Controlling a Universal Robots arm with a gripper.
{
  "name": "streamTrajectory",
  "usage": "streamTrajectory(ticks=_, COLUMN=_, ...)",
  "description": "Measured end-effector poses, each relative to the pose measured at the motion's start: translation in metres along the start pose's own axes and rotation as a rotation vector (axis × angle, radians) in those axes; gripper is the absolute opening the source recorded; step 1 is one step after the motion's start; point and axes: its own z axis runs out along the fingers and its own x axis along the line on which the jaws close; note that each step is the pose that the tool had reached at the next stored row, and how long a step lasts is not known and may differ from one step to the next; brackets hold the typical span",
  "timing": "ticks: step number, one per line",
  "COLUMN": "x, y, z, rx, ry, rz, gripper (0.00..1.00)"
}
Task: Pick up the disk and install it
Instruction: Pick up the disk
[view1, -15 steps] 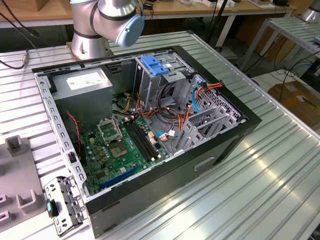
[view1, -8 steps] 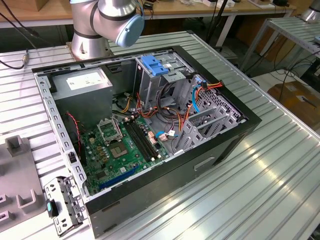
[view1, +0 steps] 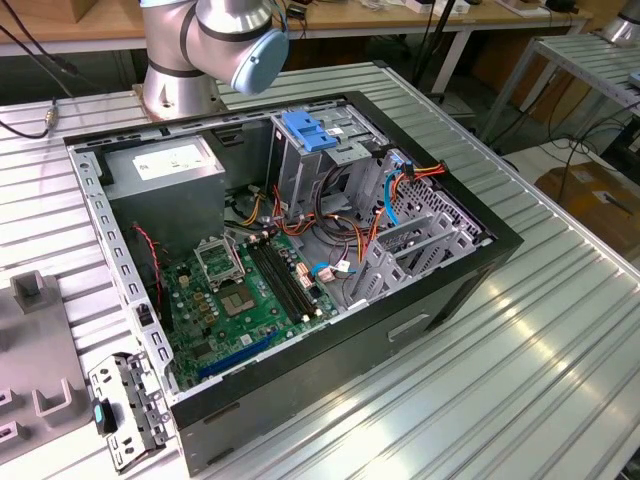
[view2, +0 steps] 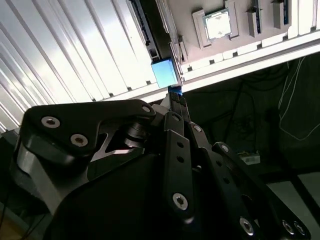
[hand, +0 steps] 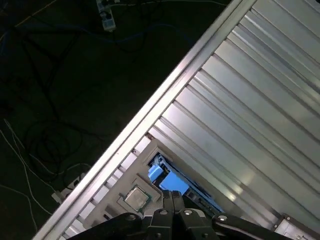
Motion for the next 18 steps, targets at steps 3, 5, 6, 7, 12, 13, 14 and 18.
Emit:
streamTrajectory(ticks=3, x=0.0, y=0.0, z=0.0002, rx=-0.0006, ry=0.0019, rz=-0.046, gripper=0.11)
streamTrajectory(ticks=5, x=-0.0001, y=-0.0001, z=0.0003, rx=-0.0012, ry=0.0038, rz=-0.086, gripper=0.11)
streamTrajectory(ticks=6, x=-0.0001, y=-0.0001, z=0.0006, rx=-0.0014, ry=0.0046, rz=-0.106, gripper=0.11)
streamTrajectory(ticks=7, x=-0.0001, y=-0.0001, z=0.0008, rx=-0.0016, ry=0.0054, rz=-0.122, gripper=0.11)
streamTrajectory(ticks=12, x=-0.0016, y=-0.0011, z=0.0021, rx=-0.0015, ry=0.0076, rz=-0.192, gripper=0.11)
streamTrajectory(ticks=13, x=-0.0033, y=-0.0022, z=0.0027, rx=-0.0009, ry=0.0069, rz=-0.194, gripper=0.11)
streamTrajectory(ticks=14, x=-0.0051, y=-0.0034, z=0.0032, rx=-0.0005, ry=0.0066, rz=-0.195, gripper=0.11)
streamTrajectory(ticks=18, x=-0.0067, y=-0.0045, z=0.0059, rx=0.0011, ry=0.0064, rz=-0.234, gripper=0.11)
